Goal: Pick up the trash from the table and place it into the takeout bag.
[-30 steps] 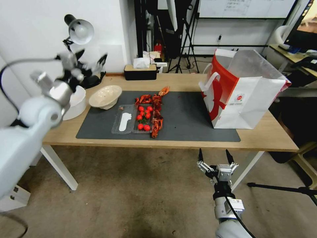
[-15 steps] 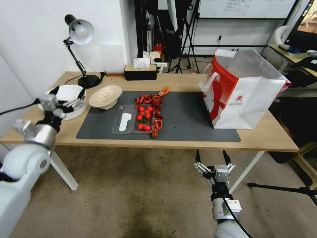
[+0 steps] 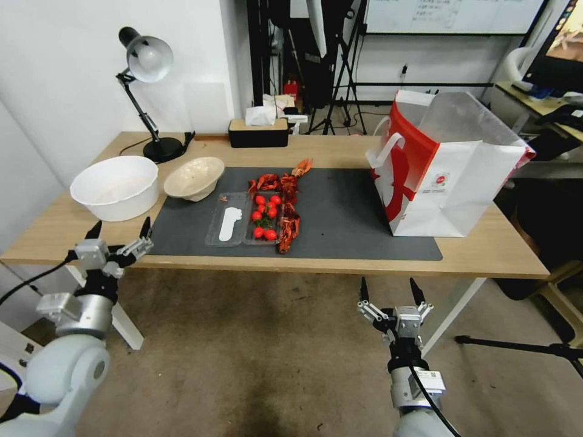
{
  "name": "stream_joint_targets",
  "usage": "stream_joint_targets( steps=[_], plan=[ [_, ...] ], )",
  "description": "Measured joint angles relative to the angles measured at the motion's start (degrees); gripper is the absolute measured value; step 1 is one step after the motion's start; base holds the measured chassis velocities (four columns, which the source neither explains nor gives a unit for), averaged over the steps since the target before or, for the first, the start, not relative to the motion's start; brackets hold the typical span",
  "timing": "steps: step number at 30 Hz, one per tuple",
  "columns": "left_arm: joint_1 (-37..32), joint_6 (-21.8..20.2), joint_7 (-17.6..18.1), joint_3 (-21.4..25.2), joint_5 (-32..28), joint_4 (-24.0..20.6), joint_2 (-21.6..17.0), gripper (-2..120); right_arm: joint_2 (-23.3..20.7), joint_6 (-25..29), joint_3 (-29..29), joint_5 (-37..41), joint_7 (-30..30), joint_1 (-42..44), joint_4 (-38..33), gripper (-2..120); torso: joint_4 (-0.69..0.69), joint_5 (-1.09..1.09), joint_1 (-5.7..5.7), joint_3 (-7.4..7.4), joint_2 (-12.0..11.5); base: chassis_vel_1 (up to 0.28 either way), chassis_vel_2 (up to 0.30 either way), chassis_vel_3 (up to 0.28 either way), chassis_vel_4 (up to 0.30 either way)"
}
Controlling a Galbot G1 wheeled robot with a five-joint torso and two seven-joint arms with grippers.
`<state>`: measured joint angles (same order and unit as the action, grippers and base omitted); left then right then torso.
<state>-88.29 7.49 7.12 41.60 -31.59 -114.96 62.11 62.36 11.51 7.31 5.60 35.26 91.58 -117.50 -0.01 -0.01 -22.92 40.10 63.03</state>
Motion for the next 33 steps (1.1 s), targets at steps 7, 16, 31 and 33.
stream_joint_targets(
  steps=[7,16,31,33],
  plan=[
    [-2.6,2.1,-0.1,-0.5,1.7,0.6,1.4,100,0.0,0.0,-0.1,0.0,0.0,0.1,0.2,100,0.01,0.01,0.0,0.0,0.0,0.0,0.0,0.0,0.0],
    [-4.8,4.5,-0.1,-0.6,2.9,1.3,2.0,100,0.0,0.1,-0.4,0.0,0.1,-0.2,0.6,100,0.01,0.01,0.01,0.0,0.0,0.0,0.0,0.0,0.0],
    [-6.7,9.5,-0.3,-1.7,4.4,3.9,3.4,100,0.1,0.1,-0.8,0.0,0.1,-0.3,1.0,100,0.01,0.01,0.0,0.0,0.0,0.0,0.0,0.0,0.0],
    [-6.6,11.9,-1.6,-2.4,4.8,5.3,3.7,100,0.2,0.2,-0.9,0.0,0.1,-0.3,1.2,100,0.0,0.01,0.0,0.0,0.0,0.0,0.0,0.0,0.0]
  ],
)
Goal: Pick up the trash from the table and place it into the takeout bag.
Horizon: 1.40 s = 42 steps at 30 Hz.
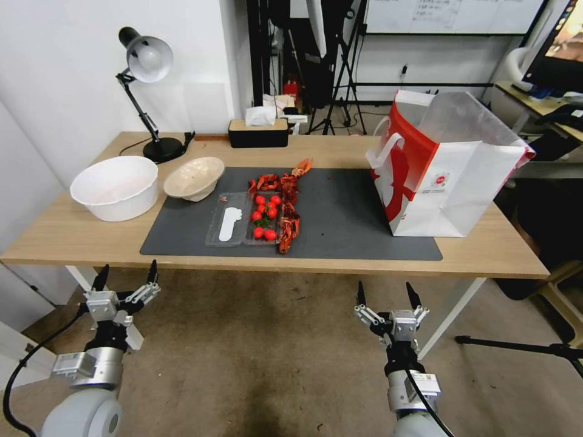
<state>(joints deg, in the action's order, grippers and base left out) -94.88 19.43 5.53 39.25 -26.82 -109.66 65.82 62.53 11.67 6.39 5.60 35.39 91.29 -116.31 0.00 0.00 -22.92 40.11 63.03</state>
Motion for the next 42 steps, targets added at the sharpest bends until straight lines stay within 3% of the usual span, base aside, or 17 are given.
stream_joint_targets(
  steps=[9,10,15,20,23,28,31,42],
  plan=[
    [1.4,1.7,-3.5,-1.4,0.1,1.5,-1.7,100,0.0,0.0,0.1,0.0,0.1,0.0,0.1,100,0.01,0.0,0.0,0.0,0.0,0.0,0.0,0.0,0.0],
    [4.7,-0.4,-4.0,-2.2,1.1,1.6,-4.6,100,0.0,0.0,0.0,0.0,0.1,-0.1,0.1,100,0.0,0.0,0.0,0.0,0.0,0.0,0.0,0.0,0.0],
    [10.5,-2.9,-4.6,-5.4,2.1,3.1,-9.2,100,0.0,0.0,0.0,0.0,0.1,-0.2,0.1,100,0.0,0.0,0.0,0.0,0.0,0.0,0.0,0.0,0.0],
    [18.4,-5.2,-6.0,-10.2,3.3,6.6,-14.4,100,0.0,0.0,0.1,0.0,0.1,-0.2,0.2,100,-0.01,-0.01,-0.01,0.0,0.0,0.0,0.0,0.0,0.0],
    [23.6,-5.2,-8.7,-12.9,5.9,11.2,-17.8,100,0.0,0.0,0.1,0.0,0.1,-0.5,0.3,100,0.0,0.0,-0.01,0.01,0.0,0.0,0.0,0.0,0.0],
    [27.6,-5.2,-10.1,-15.3,6.6,14.6,-20.8,100,-0.2,-0.1,-0.5,0.0,0.1,-1.4,0.8,100,0.01,0.0,-0.01,0.01,0.0,0.0,0.0,0.0,0.0],
    [32.4,-5.2,-10.9,-19.4,7.2,18.3,-23.3,100,0.0,-0.1,-0.8,0.0,0.2,-1.9,1.4,100,0.02,0.01,-0.01,0.01,0.0,0.0,0.0,0.0,0.0],
    [45.6,-4.1,-12.5,-28.9,9.5,25.4,-24.7,99,0.4,-0.2,-0.7,-0.1,0.2,-1.8,1.4,100,0.0,0.0,-0.01,0.01,0.0,0.0,0.0,0.0,0.0]
  ],
)
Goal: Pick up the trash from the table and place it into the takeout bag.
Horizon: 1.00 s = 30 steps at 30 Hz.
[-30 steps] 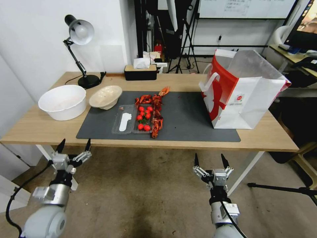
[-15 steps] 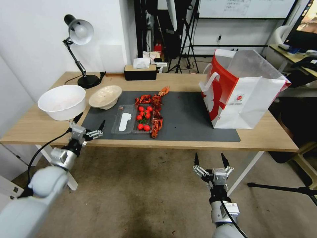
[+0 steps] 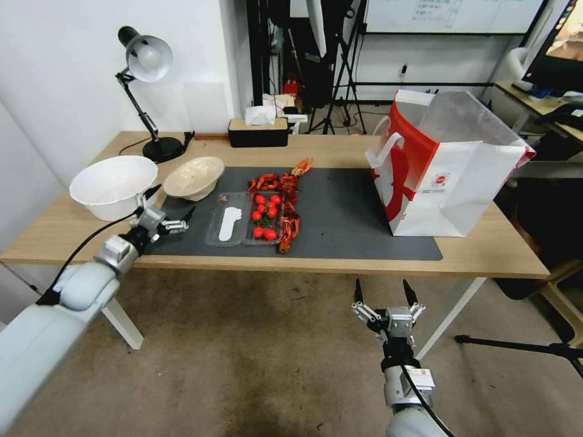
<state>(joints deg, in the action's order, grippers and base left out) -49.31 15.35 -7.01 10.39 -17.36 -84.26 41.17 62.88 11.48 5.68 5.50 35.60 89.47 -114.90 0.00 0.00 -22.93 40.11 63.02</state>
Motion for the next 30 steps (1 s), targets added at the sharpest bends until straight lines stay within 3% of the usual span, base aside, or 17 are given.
stream_joint_targets(
  steps=[7,16,25,30],
  plan=[
    [5.0,0.3,-1.1,-5.3,0.3,3.9,0.4,85,0.0,0.0,0.6,0.0,0.1,0.1,-0.2,100,0.01,0.0,0.0,0.0,0.0,0.0,0.0,0.0,0.0],
    [7.0,0.6,-1.9,-7.8,0.5,6.3,0.6,78,0.0,-0.1,1.2,0.0,0.1,0.3,-0.2,100,0.01,0.01,0.0,0.0,0.0,0.0,0.0,0.0,0.0],
    [12.0,1.1,-2.6,-13.2,0.7,10.5,0.2,74,0.2,-0.1,1.3,0.0,0.2,0.1,0.1,100,0.0,0.01,0.0,0.0,0.0,0.0,0.0,0.0,0.0],
    [14.7,1.1,-2.8,-16.0,0.7,12.3,-0.3,59,0.2,0.0,1.5,0.1,0.2,0.1,0.3,100,0.01,0.0,0.0,0.0,0.0,0.0,0.0,0.0,0.0]
  ],
)
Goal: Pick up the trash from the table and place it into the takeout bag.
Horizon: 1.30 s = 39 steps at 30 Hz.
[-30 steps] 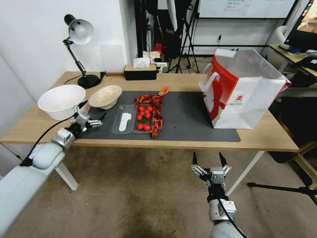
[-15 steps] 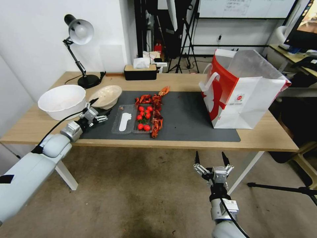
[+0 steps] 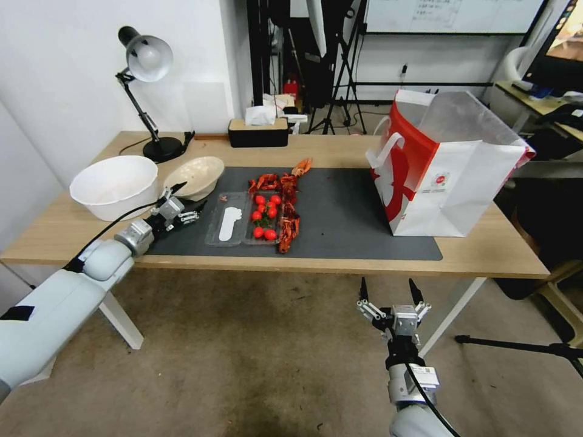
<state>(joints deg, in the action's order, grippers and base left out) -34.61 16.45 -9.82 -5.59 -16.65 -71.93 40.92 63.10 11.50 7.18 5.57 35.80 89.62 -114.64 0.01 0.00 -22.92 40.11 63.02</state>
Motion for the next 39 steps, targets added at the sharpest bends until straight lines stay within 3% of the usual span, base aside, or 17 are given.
stream_joint_targets(
  steps=[8,11,13,16,30,39],
  plan=[
    [1.8,0.0,-1.1,-1.4,-0.1,0.6,-0.4,32,0.0,0.0,0.1,0.1,0.0,-0.2,0.1,100,0.0,0.0,0.0,0.0,0.0,0.0,0.0,0.0,0.0],
    [2.3,-0.1,-1.8,-1.8,-0.1,0.9,-0.5,18,0.1,0.0,0.1,0.1,0.0,-0.2,0.2,100,-0.01,0.0,0.0,0.0,0.0,0.0,0.0,0.0,0.0],
    [2.5,-0.1,-1.9,-1.9,-0.1,0.9,-0.5,16,0.1,0.0,0.1,0.1,0.0,-0.3,0.2,100,-0.01,0.0,0.0,0.0,0.0,0.0,0.0,0.0,0.0],
    [2.8,-0.1,-2.2,-2.1,-0.1,0.8,-0.7,1,0.1,0.0,0.1,0.1,0.0,-0.3,0.3,100,0.0,-0.01,0.0,0.0,0.0,0.0,0.0,0.0,0.0],
    [7.8,0.0,-2.4,-4.9,-2.4,-2.0,-0.5,0,0.2,0.1,0.2,0.1,0.0,-0.3,0.2,100,-0.01,0.0,0.0,0.0,0.0,0.0,0.0,0.0,0.0],
    [18.3,-2.7,-2.1,-14.1,-13.7,-6.8,1.3,0,0.2,0.1,0.3,0.1,0.0,-0.5,0.3,100,0.0,-0.01,0.0,0.0,0.0,0.0,0.0,0.0,0.0]
  ],
)
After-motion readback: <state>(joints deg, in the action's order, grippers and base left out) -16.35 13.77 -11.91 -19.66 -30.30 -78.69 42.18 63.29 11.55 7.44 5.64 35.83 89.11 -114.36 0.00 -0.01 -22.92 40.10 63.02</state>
